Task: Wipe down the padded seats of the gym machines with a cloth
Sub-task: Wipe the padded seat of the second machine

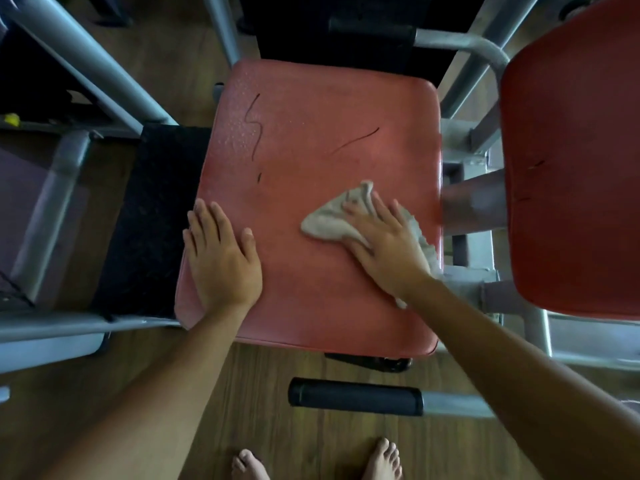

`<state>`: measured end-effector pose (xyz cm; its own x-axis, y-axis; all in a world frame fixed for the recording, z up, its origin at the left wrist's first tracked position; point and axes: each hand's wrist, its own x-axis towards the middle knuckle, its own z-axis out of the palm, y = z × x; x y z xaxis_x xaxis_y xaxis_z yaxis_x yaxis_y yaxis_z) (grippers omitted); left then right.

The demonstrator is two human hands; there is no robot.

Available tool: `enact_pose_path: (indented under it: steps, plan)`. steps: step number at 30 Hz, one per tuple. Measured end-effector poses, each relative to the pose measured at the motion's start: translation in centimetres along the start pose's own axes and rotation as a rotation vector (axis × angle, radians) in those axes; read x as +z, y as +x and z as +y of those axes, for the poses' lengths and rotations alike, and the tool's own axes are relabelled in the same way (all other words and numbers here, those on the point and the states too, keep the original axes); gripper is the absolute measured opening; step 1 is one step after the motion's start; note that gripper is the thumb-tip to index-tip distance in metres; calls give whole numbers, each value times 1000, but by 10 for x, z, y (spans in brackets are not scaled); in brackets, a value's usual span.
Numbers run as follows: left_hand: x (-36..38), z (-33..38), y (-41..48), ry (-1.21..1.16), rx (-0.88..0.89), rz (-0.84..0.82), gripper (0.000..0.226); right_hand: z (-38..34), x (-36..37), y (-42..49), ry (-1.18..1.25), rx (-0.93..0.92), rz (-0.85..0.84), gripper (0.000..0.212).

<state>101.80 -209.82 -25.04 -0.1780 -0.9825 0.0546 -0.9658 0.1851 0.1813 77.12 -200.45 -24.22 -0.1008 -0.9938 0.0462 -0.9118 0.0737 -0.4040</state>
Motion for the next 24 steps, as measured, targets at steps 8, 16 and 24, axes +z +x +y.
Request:
enact_pose_path:
  steps: [8, 16, 24]
  plan:
    - [-3, 1, -1, -44, 7, -1, 64, -11, -10, -60, 70, 104, 22, 45]
    - [-2, -2, -2, -72, 20, 7, 64, 33, -20, -27, 133, 359, 140, 47]
    - [-11, -2, -11, -335, 206, 123, 55, 21, -11, -37, 52, 247, 130, 52]
